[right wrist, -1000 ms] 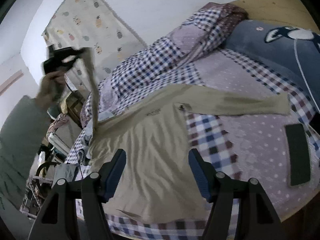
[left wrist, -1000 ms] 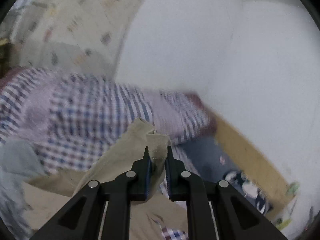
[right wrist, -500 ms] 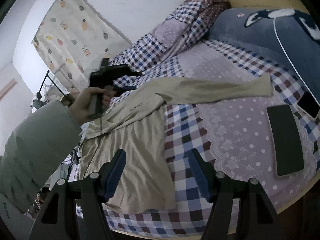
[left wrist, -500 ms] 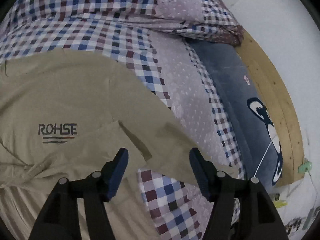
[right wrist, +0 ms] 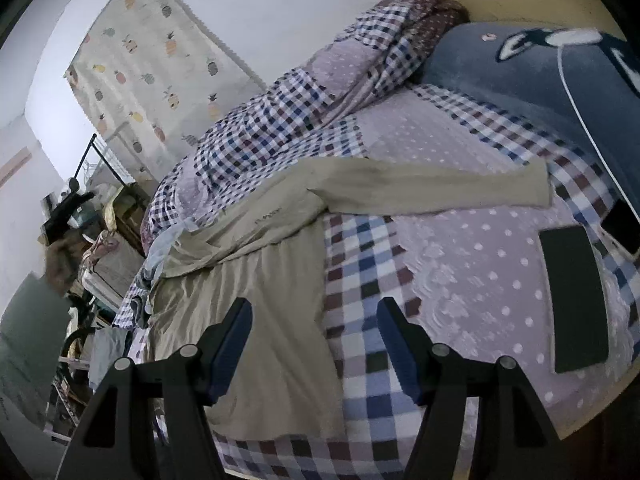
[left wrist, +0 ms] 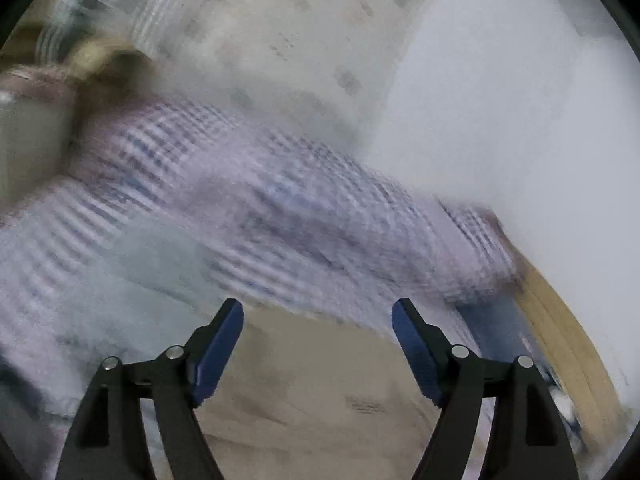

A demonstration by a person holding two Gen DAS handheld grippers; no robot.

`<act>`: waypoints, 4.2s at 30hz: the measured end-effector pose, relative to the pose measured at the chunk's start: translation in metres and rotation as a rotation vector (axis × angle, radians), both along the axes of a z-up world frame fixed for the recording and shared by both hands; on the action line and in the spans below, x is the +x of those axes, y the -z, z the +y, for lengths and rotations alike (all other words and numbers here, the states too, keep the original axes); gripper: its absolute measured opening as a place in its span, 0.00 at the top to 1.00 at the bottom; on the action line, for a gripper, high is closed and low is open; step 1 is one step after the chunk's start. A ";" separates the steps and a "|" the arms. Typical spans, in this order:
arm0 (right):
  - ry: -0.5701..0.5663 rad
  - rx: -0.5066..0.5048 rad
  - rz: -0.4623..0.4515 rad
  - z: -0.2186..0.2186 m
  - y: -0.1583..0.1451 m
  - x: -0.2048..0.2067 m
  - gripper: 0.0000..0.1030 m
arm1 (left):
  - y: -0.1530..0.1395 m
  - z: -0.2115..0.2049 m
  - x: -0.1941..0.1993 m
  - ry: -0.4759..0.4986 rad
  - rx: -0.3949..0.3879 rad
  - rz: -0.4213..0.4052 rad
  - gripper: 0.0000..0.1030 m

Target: Fold clothes

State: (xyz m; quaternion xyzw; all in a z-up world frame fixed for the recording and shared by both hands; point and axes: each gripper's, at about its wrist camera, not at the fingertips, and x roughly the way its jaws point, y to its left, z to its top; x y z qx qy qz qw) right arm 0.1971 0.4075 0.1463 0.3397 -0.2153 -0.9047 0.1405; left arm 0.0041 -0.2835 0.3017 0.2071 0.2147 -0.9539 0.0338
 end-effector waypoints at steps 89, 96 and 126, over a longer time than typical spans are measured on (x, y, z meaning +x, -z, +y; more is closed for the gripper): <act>-0.731 0.595 -0.146 -0.672 0.047 -0.513 0.89 | 0.266 0.021 -0.016 0.054 -0.487 -0.085 1.00; -0.675 0.595 -0.084 -0.622 0.013 -0.504 0.44 | 0.264 0.026 -0.010 0.160 -0.409 -0.061 0.70; -0.146 0.301 -0.351 -0.180 0.085 -0.430 0.38 | 0.267 0.002 -0.050 0.158 0.038 -0.200 0.92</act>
